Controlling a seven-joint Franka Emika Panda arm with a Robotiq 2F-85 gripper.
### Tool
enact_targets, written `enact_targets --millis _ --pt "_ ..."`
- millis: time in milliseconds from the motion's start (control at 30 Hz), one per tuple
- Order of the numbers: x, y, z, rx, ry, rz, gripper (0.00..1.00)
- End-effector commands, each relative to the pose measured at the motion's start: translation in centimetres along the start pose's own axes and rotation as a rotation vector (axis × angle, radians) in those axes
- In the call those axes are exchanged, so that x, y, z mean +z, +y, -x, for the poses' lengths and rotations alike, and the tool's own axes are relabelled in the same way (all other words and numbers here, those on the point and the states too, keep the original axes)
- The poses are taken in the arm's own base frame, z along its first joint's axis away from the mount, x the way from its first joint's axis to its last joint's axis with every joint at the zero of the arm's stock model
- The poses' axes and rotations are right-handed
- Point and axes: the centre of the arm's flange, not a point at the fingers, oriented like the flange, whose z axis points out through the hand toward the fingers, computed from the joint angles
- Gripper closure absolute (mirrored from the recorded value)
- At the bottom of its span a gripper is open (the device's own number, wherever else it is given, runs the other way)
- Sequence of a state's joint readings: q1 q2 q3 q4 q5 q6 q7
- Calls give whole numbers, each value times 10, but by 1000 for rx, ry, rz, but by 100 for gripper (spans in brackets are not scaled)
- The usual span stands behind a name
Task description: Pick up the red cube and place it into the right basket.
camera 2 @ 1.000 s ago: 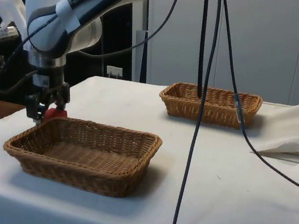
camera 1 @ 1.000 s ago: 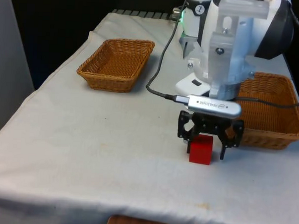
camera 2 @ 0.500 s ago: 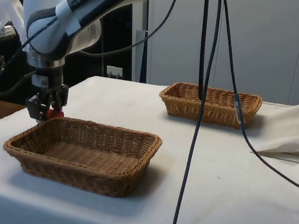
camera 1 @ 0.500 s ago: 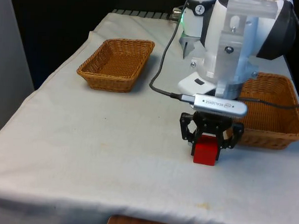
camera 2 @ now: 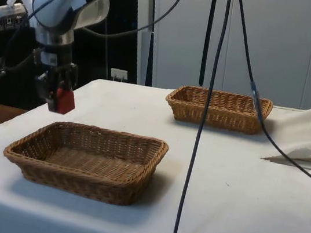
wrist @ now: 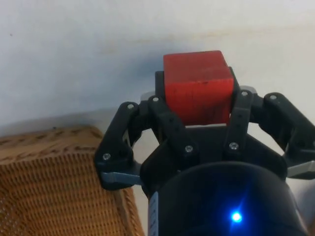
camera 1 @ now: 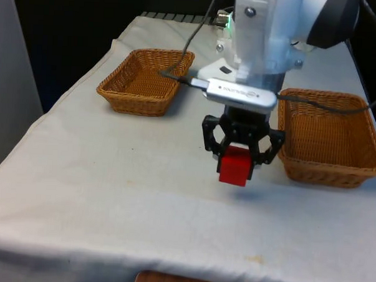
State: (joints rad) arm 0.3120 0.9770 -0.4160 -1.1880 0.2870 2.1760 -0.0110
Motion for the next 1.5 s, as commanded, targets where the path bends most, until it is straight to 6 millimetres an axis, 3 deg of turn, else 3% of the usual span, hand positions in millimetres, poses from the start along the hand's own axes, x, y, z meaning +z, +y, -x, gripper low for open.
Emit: enact_targets --millis 0,267,333,600,633,1133,1167,1267,1467 --pt "-9 8 -1 3 -1 -4 99" --pt "-36 33 -1 14 -6 12 99" --pt "-31 30 -3 16 -11 17 99" --pt "-61 54 7 16 3 15 99" --pt "-57 52 4 17 -8 13 99" --pt "-90 74 16 20 41 1 99" --pt "-85 72 11 22 25 -1 99" --pt "-96 78 18 20 45 -2 99" --pt "-96 83 17 22 34 -7 99"
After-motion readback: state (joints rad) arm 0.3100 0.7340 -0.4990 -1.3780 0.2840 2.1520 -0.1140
